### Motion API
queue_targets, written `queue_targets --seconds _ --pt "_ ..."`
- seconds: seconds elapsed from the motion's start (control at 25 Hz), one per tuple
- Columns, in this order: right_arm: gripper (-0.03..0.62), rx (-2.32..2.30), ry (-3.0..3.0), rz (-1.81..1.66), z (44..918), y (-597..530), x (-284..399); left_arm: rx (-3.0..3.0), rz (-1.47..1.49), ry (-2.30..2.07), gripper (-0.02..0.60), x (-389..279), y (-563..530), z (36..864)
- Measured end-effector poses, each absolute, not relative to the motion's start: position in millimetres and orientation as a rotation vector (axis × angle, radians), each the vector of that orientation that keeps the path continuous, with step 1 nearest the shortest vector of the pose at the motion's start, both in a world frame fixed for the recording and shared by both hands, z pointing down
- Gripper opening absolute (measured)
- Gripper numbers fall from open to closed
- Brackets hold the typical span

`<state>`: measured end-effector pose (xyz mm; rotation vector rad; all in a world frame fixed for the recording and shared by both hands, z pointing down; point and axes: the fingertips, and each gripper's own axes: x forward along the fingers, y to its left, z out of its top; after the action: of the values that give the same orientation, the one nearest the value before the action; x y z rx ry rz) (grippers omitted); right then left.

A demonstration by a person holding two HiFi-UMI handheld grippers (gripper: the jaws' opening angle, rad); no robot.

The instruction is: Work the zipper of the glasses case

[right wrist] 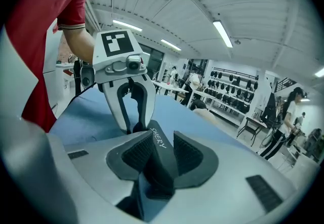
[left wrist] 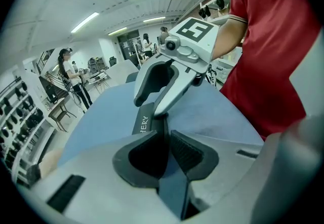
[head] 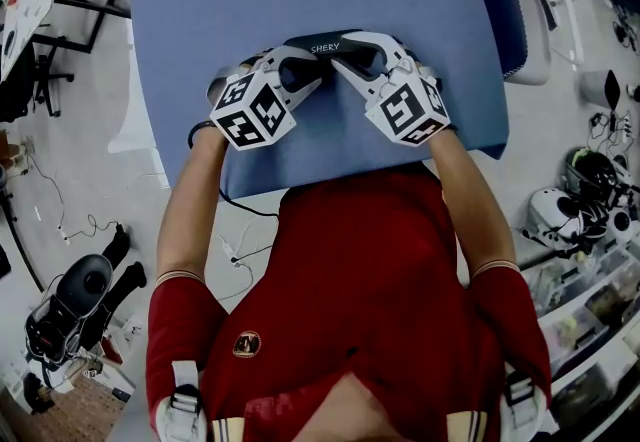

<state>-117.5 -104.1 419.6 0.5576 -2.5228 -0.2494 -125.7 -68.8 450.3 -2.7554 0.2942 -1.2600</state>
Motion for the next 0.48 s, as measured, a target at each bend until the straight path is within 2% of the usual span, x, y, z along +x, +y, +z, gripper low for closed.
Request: queue_targets --seconds 0.48 --pt "0.097 0.42 -2.506 -0.193 442 -99 -132 -2.707 -1.236 0.401 0.101 -136 -82 445"
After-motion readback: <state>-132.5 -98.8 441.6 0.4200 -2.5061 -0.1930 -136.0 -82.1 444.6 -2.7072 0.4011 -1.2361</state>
